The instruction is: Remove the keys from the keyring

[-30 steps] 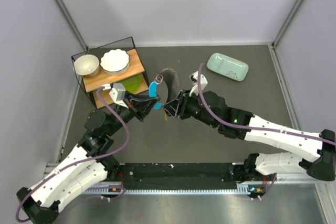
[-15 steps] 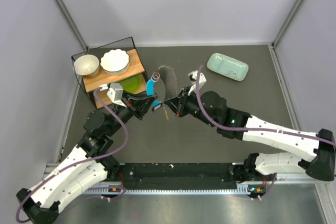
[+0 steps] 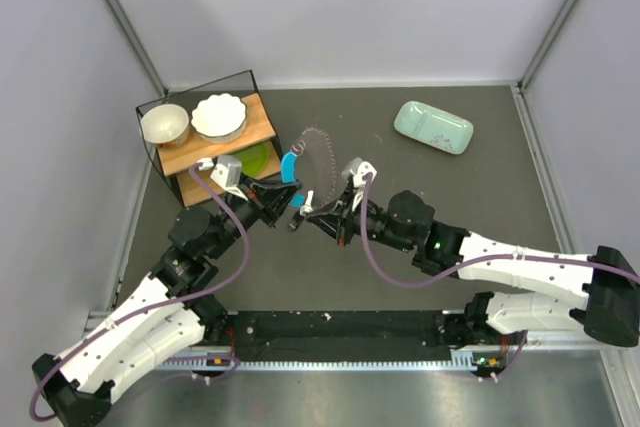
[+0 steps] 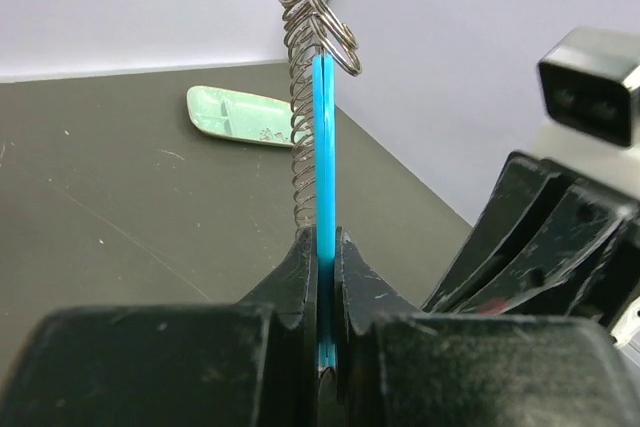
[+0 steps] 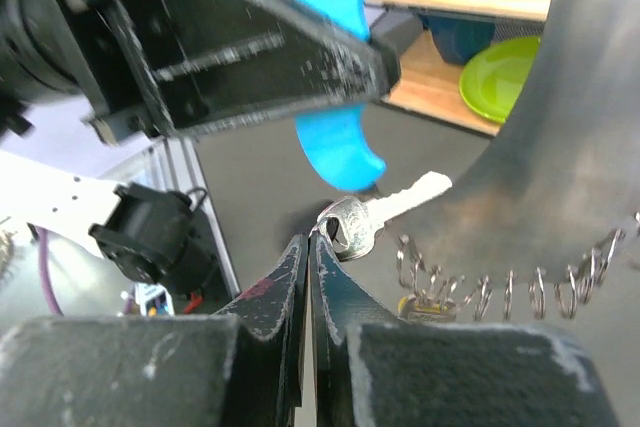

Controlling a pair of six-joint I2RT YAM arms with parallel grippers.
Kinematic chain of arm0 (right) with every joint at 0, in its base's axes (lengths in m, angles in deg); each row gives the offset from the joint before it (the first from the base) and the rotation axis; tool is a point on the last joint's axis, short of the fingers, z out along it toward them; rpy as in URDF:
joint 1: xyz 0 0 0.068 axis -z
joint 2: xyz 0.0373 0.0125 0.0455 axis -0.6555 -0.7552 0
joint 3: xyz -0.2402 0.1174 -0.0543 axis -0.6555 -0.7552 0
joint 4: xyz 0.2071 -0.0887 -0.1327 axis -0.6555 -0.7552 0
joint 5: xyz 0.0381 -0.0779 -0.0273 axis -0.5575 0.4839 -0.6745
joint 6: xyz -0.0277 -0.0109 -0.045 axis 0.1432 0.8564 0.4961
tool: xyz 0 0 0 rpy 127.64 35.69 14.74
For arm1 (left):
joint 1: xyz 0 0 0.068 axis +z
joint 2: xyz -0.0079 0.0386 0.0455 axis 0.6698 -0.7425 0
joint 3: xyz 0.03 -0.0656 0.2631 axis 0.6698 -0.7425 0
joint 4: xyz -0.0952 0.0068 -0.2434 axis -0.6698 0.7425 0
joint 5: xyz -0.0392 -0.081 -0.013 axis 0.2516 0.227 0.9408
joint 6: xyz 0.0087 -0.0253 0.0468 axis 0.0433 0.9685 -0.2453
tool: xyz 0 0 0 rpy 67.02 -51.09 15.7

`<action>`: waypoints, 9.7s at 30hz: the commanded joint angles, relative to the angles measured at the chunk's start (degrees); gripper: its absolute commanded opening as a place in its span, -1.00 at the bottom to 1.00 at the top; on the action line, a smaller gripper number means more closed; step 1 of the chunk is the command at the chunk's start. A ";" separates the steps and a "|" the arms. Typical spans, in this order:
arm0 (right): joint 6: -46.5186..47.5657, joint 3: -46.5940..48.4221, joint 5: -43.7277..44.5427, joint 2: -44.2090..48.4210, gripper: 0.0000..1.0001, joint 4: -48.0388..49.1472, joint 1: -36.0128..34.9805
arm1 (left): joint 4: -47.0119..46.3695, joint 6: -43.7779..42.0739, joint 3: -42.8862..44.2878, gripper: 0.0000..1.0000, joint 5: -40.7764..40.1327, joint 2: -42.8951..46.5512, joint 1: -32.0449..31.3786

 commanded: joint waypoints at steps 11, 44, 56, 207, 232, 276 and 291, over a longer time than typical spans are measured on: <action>3.76 -0.70 2.46 3.18 -0.61 -7.83 -0.66 | -8.33 -2.27 0.23 -1.00 2.10 0.77 -0.22; 11.84 -10.46 5.45 9.08 0.07 16.42 -1.72 | -23.54 7.66 0.84 -1.00 8.96 2.88 -0.22; 11.93 -9.40 6.68 4.15 0.19 25.30 -2.33 | -24.59 9.42 1.02 -1.00 10.01 1.57 -0.14; 21.95 -7.12 19.69 -5.25 -0.30 32.95 -7.60 | -20.20 3.97 -1.27 -1.00 4.39 5.26 -0.22; 24.41 -7.82 20.03 -3.41 -0.91 30.85 -7.60 | -18.36 2.66 -1.97 -1.00 2.46 5.61 -0.14; 36.89 13.98 12.74 4.42 -1.00 -31.12 -0.40 | 18.65 4.14 0.14 0.19 -2.91 17.03 -0.22; 43.30 11.78 -1.31 9.24 -1.00 -30.60 0.40 | 9.94 -7.09 -2.42 0.28 9.21 14.94 -0.22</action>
